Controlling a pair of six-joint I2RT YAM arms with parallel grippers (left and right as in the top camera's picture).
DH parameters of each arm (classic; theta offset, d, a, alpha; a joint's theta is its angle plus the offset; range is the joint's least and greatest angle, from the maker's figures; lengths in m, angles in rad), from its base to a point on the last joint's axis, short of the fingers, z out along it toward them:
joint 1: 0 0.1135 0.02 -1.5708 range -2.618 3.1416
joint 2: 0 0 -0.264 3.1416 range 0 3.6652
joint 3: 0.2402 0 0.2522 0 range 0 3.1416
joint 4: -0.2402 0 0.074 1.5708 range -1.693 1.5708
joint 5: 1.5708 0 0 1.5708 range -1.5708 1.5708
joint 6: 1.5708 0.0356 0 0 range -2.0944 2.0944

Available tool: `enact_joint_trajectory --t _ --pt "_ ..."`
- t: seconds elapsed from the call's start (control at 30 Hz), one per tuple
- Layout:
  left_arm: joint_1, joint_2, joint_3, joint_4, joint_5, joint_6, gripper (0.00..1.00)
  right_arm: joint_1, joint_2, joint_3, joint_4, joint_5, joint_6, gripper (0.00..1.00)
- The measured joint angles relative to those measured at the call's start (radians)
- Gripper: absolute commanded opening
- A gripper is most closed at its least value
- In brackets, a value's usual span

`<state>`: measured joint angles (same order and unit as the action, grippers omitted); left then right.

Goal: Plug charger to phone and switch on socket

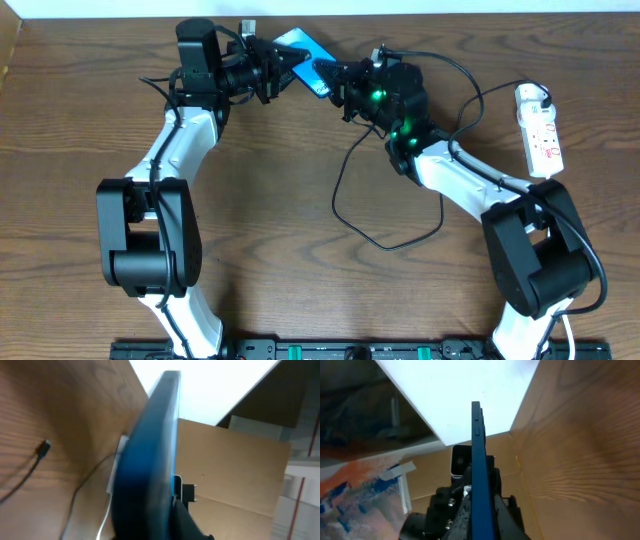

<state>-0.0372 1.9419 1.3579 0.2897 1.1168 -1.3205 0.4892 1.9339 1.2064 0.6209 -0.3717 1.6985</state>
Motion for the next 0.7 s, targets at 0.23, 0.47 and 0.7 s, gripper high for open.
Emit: enact_joint_trajectory --t 0.23,0.47,0.7 --pt "0.003 0.0 0.0 0.005 0.011 -0.01 0.07 0.0 -0.002 0.001 -0.005 -0.009 0.008 0.15" --pt "0.005 0.0 0.0 0.007 0.015 0.024 0.07 0.01 -0.002 0.0 -0.021 -0.06 -0.039 0.52" --pt "0.036 0.0 0.0 -0.011 0.074 0.185 0.08 -0.01 -0.002 0.0 -0.028 -0.125 -0.206 0.65"
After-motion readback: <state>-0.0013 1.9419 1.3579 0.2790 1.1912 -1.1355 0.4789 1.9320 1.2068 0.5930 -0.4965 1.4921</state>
